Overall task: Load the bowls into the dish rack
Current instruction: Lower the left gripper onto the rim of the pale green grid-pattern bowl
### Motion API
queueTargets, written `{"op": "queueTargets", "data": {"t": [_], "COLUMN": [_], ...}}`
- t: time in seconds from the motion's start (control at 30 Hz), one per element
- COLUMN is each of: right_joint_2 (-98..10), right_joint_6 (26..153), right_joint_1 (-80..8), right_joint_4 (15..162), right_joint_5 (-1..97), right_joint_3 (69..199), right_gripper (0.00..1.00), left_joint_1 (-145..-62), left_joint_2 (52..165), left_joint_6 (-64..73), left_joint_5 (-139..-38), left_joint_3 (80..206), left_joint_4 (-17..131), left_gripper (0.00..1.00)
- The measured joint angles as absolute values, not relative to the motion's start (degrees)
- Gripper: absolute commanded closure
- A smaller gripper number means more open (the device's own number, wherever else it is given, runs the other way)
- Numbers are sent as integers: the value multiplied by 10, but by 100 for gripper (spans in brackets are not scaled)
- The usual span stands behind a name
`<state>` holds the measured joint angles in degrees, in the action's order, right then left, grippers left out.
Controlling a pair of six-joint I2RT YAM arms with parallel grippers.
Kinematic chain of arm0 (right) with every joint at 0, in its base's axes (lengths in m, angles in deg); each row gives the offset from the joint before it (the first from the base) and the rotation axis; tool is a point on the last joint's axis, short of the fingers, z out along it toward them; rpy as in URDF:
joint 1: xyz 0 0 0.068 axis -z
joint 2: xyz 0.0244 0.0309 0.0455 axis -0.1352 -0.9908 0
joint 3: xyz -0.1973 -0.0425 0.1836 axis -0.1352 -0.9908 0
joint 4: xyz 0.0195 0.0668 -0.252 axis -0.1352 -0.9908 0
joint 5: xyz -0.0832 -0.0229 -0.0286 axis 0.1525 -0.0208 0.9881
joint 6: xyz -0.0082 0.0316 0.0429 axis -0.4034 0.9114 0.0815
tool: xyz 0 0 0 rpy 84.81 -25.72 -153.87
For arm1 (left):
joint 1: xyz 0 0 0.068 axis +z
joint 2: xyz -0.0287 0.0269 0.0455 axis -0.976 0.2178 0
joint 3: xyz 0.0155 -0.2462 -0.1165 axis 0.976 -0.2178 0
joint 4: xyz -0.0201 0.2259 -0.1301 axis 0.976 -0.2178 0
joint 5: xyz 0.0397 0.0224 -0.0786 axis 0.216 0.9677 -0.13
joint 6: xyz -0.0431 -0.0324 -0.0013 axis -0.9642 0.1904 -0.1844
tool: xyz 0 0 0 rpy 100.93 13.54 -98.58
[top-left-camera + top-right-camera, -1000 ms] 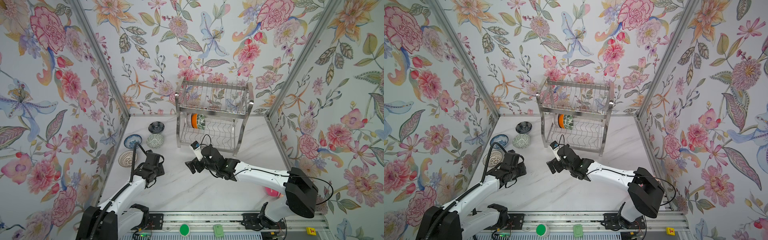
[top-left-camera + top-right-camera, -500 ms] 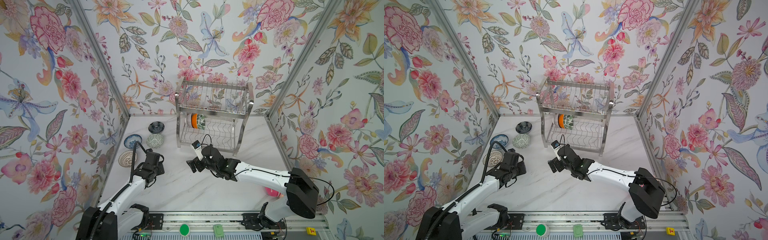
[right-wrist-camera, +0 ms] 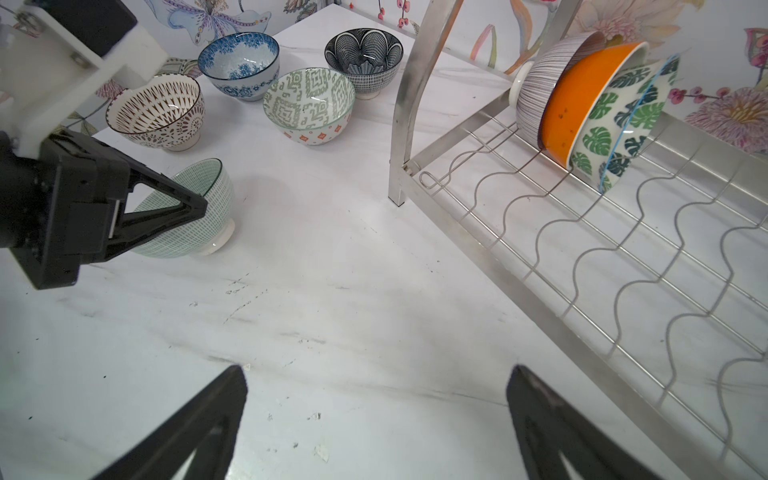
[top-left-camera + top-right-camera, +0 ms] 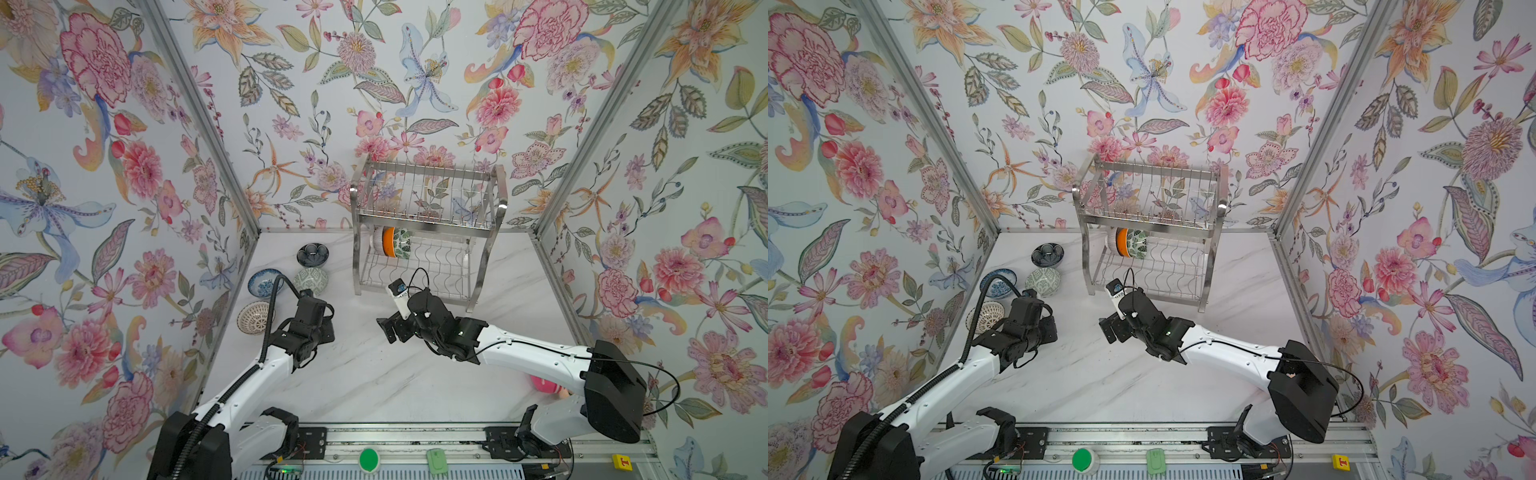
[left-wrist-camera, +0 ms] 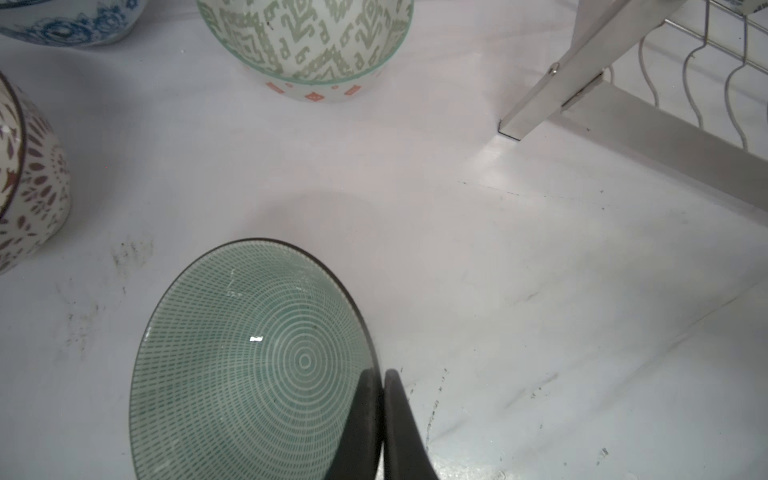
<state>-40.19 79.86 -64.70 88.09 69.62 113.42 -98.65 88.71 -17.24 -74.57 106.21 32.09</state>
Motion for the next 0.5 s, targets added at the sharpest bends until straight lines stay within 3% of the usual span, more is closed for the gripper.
{"op": "queueTargets", "data": {"t": [0.33, 0.5], "right_joint_2": [-388, -372], "right_joint_6": [804, 814], "right_joint_1": [-636, -621], "right_joint_4": [881, 878], "right_joint_5": [697, 695], "right_joint_3": [1116, 1106], "right_gripper": [1, 1], "left_joint_1": [-1004, -1055], "left_joint_2": [897, 923], "left_joint_6": [-173, -180], "left_joint_5": [-745, -738], "left_joint_3": [1084, 1132], "left_joint_4": [293, 286], "left_gripper": [100, 100]}}
